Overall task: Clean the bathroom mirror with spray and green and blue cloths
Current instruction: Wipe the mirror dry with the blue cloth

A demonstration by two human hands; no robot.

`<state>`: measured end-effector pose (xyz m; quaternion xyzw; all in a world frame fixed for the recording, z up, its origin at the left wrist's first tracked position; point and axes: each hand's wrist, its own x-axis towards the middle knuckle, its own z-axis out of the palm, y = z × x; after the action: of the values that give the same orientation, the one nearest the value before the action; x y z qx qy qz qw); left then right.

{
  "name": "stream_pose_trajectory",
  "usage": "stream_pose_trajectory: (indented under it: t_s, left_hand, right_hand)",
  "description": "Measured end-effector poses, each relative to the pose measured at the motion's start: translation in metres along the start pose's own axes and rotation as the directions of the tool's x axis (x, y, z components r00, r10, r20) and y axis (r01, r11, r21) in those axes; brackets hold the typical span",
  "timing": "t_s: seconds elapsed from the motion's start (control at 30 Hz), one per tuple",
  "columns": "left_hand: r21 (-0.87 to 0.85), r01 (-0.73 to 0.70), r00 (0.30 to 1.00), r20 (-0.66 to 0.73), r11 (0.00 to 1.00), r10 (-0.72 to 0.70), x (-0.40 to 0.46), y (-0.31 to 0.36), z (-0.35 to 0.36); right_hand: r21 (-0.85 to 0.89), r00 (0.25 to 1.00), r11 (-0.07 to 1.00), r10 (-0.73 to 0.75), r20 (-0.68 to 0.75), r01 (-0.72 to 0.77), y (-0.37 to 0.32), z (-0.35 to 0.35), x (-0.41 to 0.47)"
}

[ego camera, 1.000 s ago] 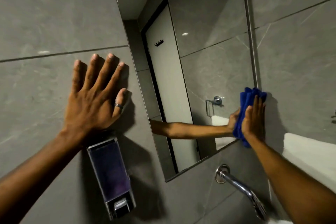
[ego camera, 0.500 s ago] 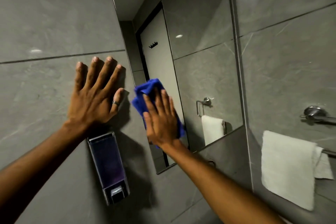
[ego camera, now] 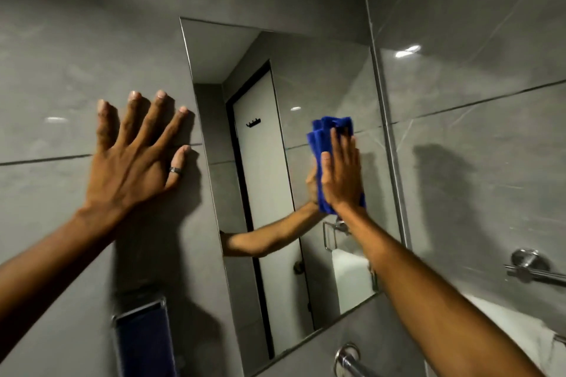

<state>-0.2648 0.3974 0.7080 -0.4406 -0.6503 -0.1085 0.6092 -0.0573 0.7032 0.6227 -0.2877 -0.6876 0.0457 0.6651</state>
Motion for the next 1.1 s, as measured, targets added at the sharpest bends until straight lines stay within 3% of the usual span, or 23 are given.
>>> stream_pose_trajectory:
  t_s: [0.17, 0.23, 0.4, 0.53, 0.7, 0.8, 0.93, 1.1]
  left_hand:
    - [0.029, -0.036, 0.998, -0.050, 0.999, 0.037, 0.009, 0.008, 0.011]
    - [0.040, -0.042, 0.997, -0.058, 0.998, 0.044, 0.012, 0.007, 0.013]
    - [0.056, -0.022, 0.998, -0.051, 0.998, 0.025, 0.016, 0.001, 0.015]
    - [0.035, -0.014, 0.999, -0.039, 0.999, 0.015, 0.011, 0.011, 0.017]
    - [0.041, -0.013, 1.000, -0.021, 0.999, 0.014, 0.007, 0.009, 0.011]
    - [0.046, -0.031, 0.999, -0.034, 0.998, 0.032, 0.004, 0.010, 0.008]
    - [0.055, -0.021, 0.996, -0.088, 0.998, 0.025, 0.000, 0.009, 0.007]
    - [0.072, -0.018, 0.988, -0.153, 0.997, 0.029, 0.012, 0.010, 0.011]
  right_hand:
    - [0.032, 0.934, 0.942, 0.335, -0.125, -0.334, 0.091, -0.024, 0.027]
    - [0.043, 0.925, 0.935, 0.355, -0.137, -0.352, 0.085, -0.019, 0.033]
    - [-0.044, 0.989, 0.999, -0.026, -0.143, 0.020, -0.032, 0.026, 0.027]
    - [-0.001, 0.928, 0.928, -0.373, -0.019, 0.373, -0.138, 0.045, 0.028]
    - [0.004, 0.868, 0.868, -0.496, 0.019, 0.496, -0.208, 0.043, 0.085]
    - [0.017, 0.908, 0.908, -0.420, 0.010, 0.419, -0.185, 0.029, 0.127]
    - [0.014, 0.984, 0.984, -0.175, -0.039, 0.176, -0.128, 0.005, 0.176]
    - [0.048, 0.976, 0.995, 0.098, -0.194, -0.091, -0.024, -0.031, 0.212]
